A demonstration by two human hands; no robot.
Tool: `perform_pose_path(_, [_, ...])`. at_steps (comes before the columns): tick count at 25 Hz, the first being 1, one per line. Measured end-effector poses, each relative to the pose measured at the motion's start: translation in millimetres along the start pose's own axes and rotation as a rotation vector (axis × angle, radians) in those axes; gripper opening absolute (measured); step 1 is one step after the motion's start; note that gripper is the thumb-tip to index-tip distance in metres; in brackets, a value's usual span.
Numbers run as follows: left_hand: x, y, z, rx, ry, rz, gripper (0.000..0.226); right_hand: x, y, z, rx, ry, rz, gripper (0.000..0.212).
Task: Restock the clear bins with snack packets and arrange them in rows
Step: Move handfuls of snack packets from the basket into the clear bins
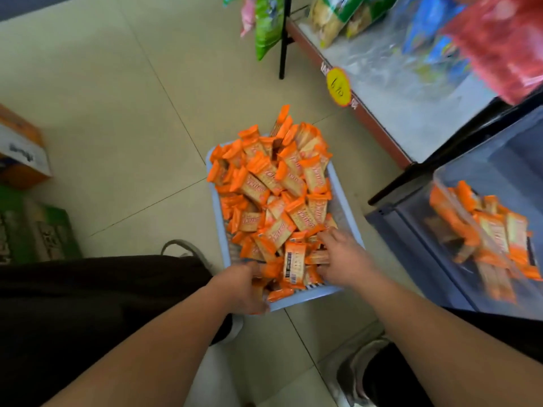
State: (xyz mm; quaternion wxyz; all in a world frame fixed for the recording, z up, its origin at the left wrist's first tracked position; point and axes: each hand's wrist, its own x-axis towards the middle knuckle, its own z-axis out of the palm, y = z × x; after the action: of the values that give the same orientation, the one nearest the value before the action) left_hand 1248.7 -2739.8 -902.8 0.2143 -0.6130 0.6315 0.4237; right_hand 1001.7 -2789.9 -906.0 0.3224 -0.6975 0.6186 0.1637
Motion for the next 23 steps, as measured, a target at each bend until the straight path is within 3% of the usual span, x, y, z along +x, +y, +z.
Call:
perform_pose_path(7, [20,13,5,0.209,-0.001,-0.076,0.065,24,12,8,0.016,-0.110,0.078,0.079])
perform_pose_path(11, [24,20,-4,0.263,-0.040,-0.087,0.060,26,9,-5,0.206,-0.060,0.132,0.063])
perform_pose_path(14, [26,19,-35,-0.079,-0.047,-0.068,0.056,26,11,-14,0.422,-0.012,0.178,0.061])
perform_pose_path(17, [23,12,-40,-0.500,-0.009,-0.012,0.063,16,10,-14,0.411,-0.055,0.231,0.062])
perform_pose_path(20, [23,4,-14,-0.449,0.126,0.082,0.076,14,14,-5,0.366,-0.067,0.245,0.041])
perform_pose_path(23, [37,-7,4,-0.457,0.343,0.017,0.059,12,13,-4,0.507,0.074,0.285,0.040])
